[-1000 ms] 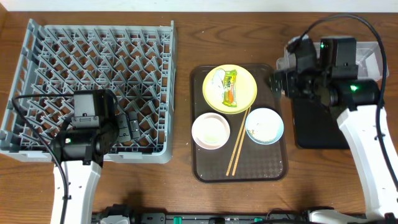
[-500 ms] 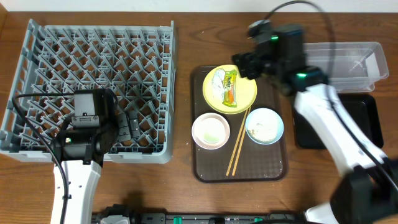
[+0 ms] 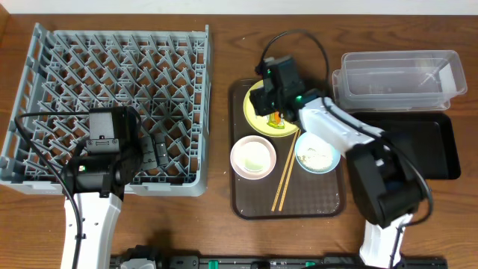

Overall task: Sort waste into correct bins and load items into the dishwasher rack
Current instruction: 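Grasp the crumpled white tissue on the yellow plate with the right gripper, then carry the tissue right and drop it into the clear plastic bin, then reach the right gripper back and grasp the green snack wrapper, then carry the green wrapper to the clear bin and release it, then grasp the light-blue bowl rim with the right gripper and lift, then tip the light-blue bowl over the black tray to pour out rice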

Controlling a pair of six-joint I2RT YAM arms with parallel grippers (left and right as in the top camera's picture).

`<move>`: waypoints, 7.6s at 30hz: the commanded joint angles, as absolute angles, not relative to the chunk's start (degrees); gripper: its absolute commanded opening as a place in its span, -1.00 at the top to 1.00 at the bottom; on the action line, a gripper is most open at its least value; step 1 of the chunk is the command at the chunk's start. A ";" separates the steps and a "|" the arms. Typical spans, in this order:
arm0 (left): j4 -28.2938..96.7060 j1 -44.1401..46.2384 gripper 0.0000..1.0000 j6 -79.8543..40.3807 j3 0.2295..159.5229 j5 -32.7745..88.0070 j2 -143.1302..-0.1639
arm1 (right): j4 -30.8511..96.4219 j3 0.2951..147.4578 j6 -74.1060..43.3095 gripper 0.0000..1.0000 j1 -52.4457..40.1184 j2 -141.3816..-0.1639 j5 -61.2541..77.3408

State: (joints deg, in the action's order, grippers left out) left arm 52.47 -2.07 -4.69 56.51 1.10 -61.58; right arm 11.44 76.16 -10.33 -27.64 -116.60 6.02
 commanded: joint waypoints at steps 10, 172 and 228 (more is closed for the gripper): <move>52.40 -1.80 -0.95 -5.21 57.89 0.86 -61.52 | 10.59 77.30 -14.55 0.90 -28.49 -115.87 3.20; 52.25 -1.78 -0.95 -5.21 57.87 0.86 -61.54 | 42.09 55.61 -19.73 0.60 -29.71 -94.41 0.25; 52.25 -1.78 -0.96 -5.21 57.87 0.84 -61.54 | 45.12 58.70 7.46 0.98 30.98 -95.37 69.36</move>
